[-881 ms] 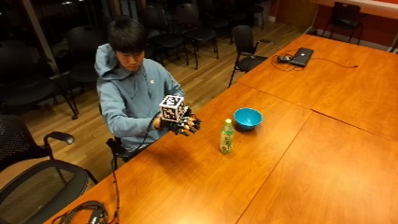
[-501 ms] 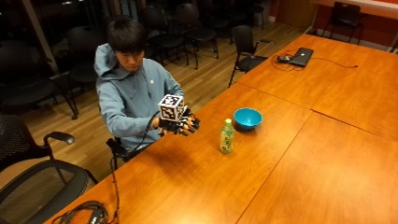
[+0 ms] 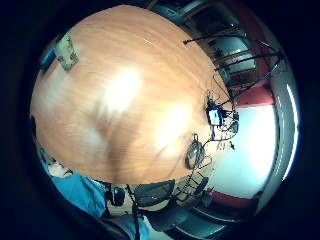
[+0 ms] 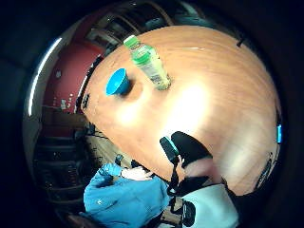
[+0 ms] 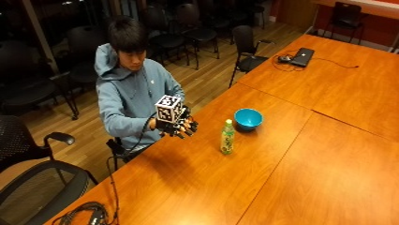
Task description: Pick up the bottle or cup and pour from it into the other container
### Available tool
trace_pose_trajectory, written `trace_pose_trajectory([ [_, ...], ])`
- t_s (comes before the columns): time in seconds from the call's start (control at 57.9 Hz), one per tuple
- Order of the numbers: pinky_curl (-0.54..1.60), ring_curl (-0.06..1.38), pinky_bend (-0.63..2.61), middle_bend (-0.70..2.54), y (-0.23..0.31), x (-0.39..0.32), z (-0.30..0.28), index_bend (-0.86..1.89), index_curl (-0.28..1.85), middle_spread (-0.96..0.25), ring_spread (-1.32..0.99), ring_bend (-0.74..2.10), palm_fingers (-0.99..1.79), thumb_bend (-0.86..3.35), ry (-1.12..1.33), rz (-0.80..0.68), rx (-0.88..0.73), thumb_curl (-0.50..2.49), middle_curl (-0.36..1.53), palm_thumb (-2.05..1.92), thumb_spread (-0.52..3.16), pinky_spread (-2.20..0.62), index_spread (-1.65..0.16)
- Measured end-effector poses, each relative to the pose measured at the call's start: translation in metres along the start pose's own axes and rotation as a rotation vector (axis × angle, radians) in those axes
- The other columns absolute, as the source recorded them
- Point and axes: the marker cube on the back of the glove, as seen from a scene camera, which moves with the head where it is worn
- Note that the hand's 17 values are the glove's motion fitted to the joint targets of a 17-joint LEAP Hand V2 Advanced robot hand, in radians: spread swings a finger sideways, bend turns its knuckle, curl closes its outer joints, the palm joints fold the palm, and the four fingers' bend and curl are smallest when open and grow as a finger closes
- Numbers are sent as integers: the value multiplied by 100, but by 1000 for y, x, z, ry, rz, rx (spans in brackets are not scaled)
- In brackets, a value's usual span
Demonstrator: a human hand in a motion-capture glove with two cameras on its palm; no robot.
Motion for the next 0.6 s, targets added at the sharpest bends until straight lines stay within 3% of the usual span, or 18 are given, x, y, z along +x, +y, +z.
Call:
trace_pose_trajectory([
  [0.605,25,26,62,23,-5,34,-3,14,22,4,12,38,7,-3,-98,99,128,32,33,60,94,26,-31],
])
